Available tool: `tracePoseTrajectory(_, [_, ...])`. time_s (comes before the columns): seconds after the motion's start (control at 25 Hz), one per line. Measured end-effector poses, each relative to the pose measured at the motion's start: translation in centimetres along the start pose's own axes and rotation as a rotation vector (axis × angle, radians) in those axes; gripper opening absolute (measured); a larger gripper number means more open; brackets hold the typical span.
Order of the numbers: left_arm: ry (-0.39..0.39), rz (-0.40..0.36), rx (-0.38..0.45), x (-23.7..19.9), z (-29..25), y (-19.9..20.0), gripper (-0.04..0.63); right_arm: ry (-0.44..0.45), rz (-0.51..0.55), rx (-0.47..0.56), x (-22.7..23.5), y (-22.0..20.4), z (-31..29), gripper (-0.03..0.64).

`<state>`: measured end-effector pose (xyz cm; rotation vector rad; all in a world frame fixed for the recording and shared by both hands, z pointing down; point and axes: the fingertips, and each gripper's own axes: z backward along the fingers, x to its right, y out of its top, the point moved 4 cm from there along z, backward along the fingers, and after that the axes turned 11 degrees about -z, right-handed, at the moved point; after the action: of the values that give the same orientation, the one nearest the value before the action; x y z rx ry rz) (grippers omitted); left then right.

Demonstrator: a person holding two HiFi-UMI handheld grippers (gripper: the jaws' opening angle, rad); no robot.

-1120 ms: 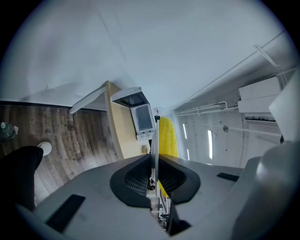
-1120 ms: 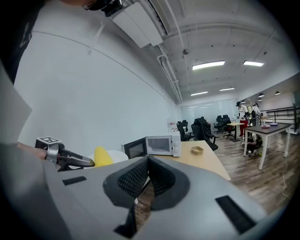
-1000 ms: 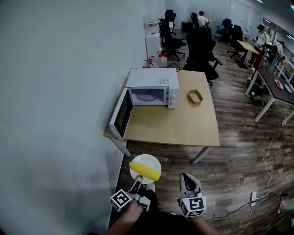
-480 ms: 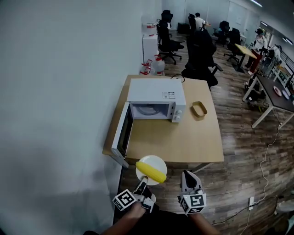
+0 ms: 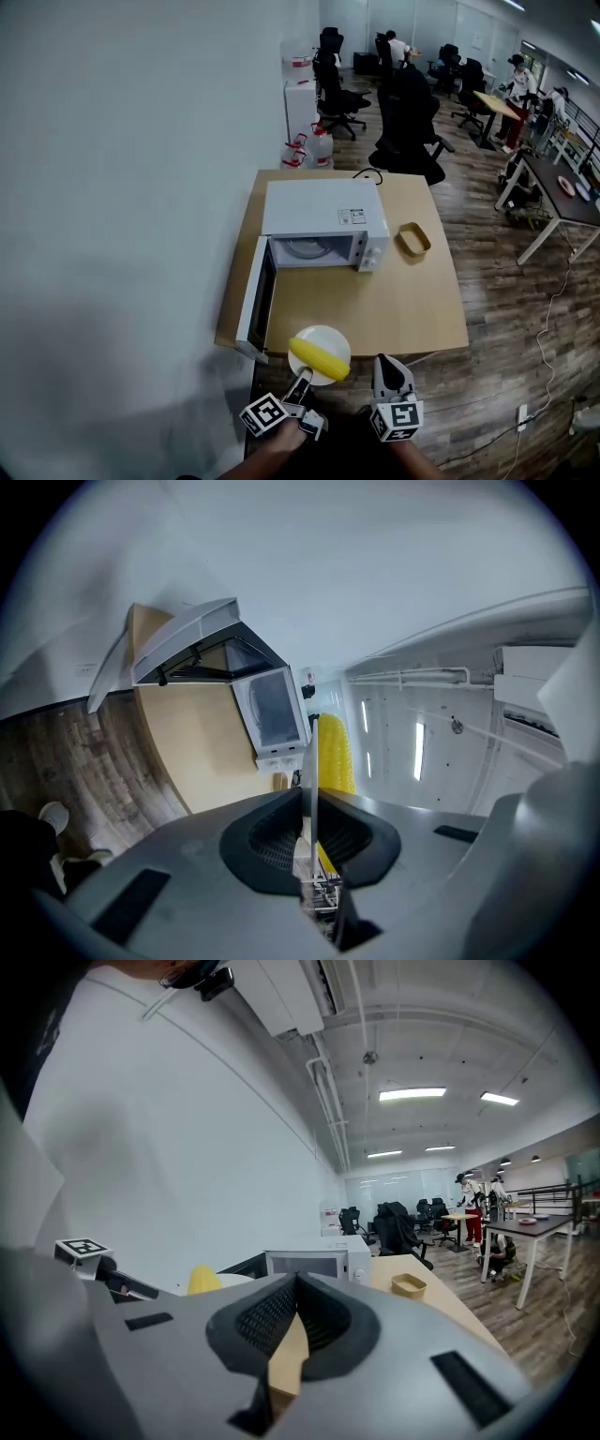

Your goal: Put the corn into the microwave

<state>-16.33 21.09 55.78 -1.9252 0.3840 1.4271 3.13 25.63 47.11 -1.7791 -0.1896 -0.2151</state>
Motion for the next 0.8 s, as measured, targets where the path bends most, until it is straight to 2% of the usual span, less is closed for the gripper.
tracePoseTrajectory(0.28, [0.017, 0.028, 0.028, -2.0, -5.1, 2.6, 0.029, 0.000, -0.009, -0.024, 1.8, -0.4, -4.4, 0.060])
tracePoseTrajectory(0.44, [0.026, 0.011, 0.051, -2.4, -8.2, 4.8, 0.029, 0.027, -0.010, -0.025, 2.6, 0.4, -7.9, 0.060])
tracePoseTrajectory(0.6, [0.052, -0.040, 0.049, -2.7, -11.5, 6.7, 0.029, 0.067, 0.008, -0.026, 3.4, 1.9, -12.6, 0.058])
tracePoseTrajectory(0.8, [0.066, -0.028, 0.059, -3.9, -15.5, 8.2, 0.029, 0.096, 0.001, -0.034, 4.6, 3.1, -17.8, 0.058])
